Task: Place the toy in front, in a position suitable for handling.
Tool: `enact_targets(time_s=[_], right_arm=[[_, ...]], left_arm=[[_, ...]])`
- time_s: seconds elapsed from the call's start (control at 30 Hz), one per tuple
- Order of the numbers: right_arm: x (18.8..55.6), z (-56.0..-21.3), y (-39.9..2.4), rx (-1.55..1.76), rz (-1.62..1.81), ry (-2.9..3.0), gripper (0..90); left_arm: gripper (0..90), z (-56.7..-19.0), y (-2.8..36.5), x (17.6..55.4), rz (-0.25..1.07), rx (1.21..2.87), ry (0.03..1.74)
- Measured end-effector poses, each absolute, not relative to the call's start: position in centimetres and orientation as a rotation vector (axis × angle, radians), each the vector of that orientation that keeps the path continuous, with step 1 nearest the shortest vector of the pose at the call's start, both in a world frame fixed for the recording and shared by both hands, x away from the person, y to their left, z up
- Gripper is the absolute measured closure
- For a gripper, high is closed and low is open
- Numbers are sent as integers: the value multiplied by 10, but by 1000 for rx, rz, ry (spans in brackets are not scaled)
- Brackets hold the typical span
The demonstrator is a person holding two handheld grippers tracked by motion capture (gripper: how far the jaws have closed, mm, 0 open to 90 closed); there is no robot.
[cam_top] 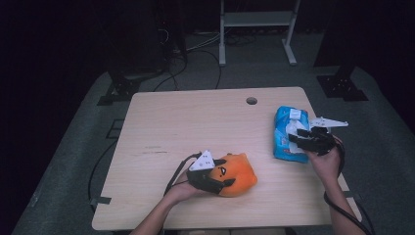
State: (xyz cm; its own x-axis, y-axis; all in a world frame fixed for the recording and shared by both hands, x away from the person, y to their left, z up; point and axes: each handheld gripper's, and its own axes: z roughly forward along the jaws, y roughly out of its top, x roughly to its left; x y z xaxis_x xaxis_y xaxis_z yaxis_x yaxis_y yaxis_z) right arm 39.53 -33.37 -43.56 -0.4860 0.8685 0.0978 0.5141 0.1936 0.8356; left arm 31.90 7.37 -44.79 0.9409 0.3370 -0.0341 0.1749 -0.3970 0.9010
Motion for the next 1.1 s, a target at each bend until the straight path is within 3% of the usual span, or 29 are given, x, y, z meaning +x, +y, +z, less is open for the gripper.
enact_targets(time_s=[0.1,0.13,0.17,0.3,0.67,1.1], right_arm=[[395,-435,-338,1342,1210,2068,673],[395,-435,-338,1342,1210,2068,673],[395,-434,-339,1351,1202,2069,767],[393,-433,-342,1391,1230,2077,865],[380,-411,-345,1358,1381,2102,878],[315,-353,-304,1007,1573,2265,879]], left_arm=[[258,-448,74,319,182,1986,368],[258,-448,74,319,181,1985,368],[257,-449,74,319,181,1984,370],[247,-449,73,319,181,1982,374],[226,-448,73,319,187,1987,373],[212,-447,73,320,194,1997,365]])
